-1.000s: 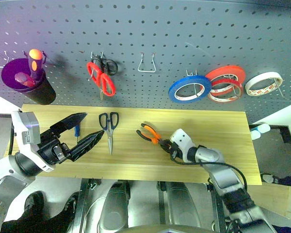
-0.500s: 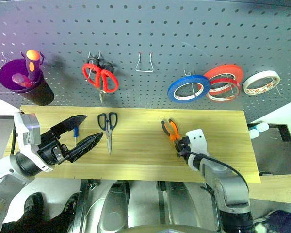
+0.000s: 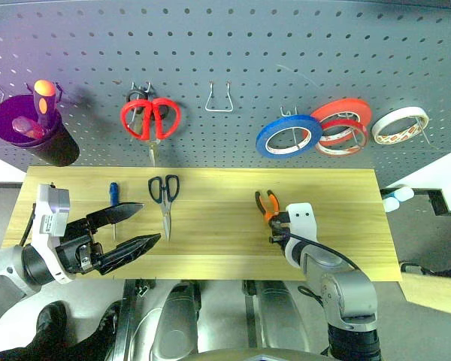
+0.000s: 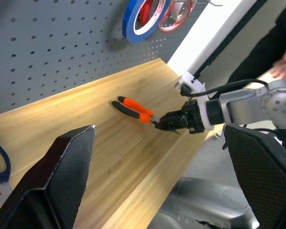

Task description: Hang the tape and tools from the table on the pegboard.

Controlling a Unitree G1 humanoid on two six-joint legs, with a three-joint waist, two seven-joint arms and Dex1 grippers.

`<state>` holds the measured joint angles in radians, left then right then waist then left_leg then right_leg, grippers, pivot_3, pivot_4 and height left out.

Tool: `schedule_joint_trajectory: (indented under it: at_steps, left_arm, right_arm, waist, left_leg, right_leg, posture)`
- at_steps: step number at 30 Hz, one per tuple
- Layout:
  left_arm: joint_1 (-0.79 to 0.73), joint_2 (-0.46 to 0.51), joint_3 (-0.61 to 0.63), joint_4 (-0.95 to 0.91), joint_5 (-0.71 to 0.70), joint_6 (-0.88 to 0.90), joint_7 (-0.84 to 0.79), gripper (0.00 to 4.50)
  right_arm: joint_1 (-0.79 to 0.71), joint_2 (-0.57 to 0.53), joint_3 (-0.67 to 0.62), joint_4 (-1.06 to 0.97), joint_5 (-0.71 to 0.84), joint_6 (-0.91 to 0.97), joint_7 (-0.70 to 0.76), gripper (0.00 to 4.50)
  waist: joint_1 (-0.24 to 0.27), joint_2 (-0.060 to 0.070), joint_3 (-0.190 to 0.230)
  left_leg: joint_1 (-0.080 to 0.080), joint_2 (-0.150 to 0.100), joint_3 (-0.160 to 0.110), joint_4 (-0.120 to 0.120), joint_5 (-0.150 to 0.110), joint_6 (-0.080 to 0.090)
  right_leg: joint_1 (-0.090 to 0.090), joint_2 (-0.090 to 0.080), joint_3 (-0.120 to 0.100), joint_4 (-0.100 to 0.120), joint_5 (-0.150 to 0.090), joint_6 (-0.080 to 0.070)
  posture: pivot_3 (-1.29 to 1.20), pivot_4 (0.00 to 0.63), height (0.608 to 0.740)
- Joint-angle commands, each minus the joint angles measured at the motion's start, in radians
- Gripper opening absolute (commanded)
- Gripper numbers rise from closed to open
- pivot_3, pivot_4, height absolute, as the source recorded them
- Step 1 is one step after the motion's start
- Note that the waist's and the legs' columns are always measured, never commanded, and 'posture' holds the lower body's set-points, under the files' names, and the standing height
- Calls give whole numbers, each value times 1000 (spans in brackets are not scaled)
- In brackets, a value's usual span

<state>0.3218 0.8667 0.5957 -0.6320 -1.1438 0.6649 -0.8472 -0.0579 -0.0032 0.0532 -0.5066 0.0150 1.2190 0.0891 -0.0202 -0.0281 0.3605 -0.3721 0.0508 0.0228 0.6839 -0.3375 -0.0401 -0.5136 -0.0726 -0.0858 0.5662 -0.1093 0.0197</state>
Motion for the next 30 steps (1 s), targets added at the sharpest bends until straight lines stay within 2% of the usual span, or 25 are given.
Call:
schedule_joint_trajectory:
  at_steps: [1, 3, 6, 12, 14, 21, 30]
  left_arm:
    - [-11, 12, 24, -27, -20, 9, 9, 4500]
    - [-26, 10, 21, -27, -17, 11, 21, 4500]
    - [-38, 9, 21, -27, -29, 20, 32, 4500]
    - [-42, -3, 22, -37, -32, 24, 44, 4500]
    - [-40, -6, 24, -36, -36, 24, 46, 4500]
    - [-22, -25, 15, -29, -17, 8, 28, 4500]
    - [-32, -40, -7, -32, 9, 2, 21, 4500]
  right_arm:
    - [13, 9, 26, -38, 25, 16, 4, 803]
    - [15, 11, 24, -34, 34, 34, 8, 803]
    - [18, -7, 34, -25, 43, 32, 22, 1743]
    - [-3, -29, 50, -13, 40, 34, 13, 3927]
    - [-12, -37, 48, -8, 44, 36, 15, 4464]
    - [-124, -119, 80, 17, 47, 39, 44, 4464]
    - [-240, -171, 130, 196, 50, -48, 94, 4464]
  waist:
    - [-1, 0, 0]
    - [-1, 0, 0]
    - [0, 0, 0]
    - [0, 0, 0]
    - [0, 0, 0]
    - [-1, 0, 0]
    - [0, -1, 0]
  left_leg:
    - [0, 0, 0, 0, 0, 0]
    - [0, 0, 0, 0, 0, 0]
    - [0, 0, 0, 0, 0, 0]
    - [0, 0, 0, 0, 0, 0]
    - [0, 0, 0, 0, 0, 0]
    - [0, 0, 0, 0, 0, 0]
    - [0, 0, 0, 0, 0, 0]
  right_leg:
    - [0, 0, 0, 0, 0, 0]
    - [0, 0, 0, 0, 0, 0]
    - [0, 0, 0, 0, 0, 0]
    - [0, 0, 0, 0, 0, 0]
    - [0, 0, 0, 0, 0, 0]
    - [0, 0, 0, 0, 0, 0]
    - [1, 0, 0, 0, 0, 0]
  posture:
    - [16, 343, 733]
    - [17, 343, 733]
    - [20, 341, 733]
    - [23, 338, 733]
    - [22, 340, 733]
    - [15, 346, 733]
    - [37, 353, 733]
